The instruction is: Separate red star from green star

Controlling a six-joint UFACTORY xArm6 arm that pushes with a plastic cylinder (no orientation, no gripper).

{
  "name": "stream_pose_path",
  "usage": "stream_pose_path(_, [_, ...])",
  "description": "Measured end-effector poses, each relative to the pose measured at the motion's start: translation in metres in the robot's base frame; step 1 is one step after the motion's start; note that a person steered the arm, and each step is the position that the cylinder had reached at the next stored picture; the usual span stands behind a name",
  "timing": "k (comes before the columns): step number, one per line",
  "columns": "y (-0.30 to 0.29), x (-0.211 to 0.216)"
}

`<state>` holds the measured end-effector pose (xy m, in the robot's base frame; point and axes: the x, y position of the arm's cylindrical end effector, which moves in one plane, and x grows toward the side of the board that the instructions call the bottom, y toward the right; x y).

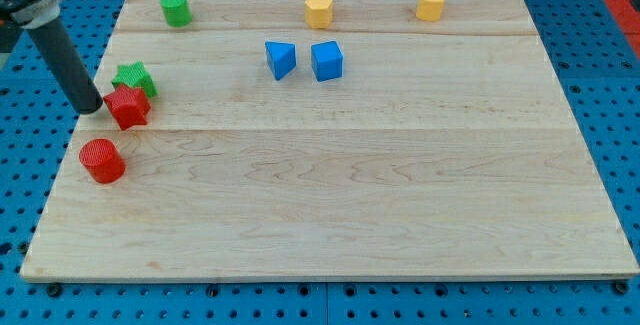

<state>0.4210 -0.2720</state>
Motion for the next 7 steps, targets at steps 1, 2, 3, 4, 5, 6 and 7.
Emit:
stream_pose_path(1, [0.038,0.004])
stream_pose_path(2, [0.126,0.004])
stream_pose_path(3, [0.142,0.003])
stream_pose_path(4, [0.081,-0.034])
stream_pose_path(5, [0.08,-0.049])
stream_pose_path(6, [0.168,-0.033])
stream_pose_path(7, [0.224,0.029])
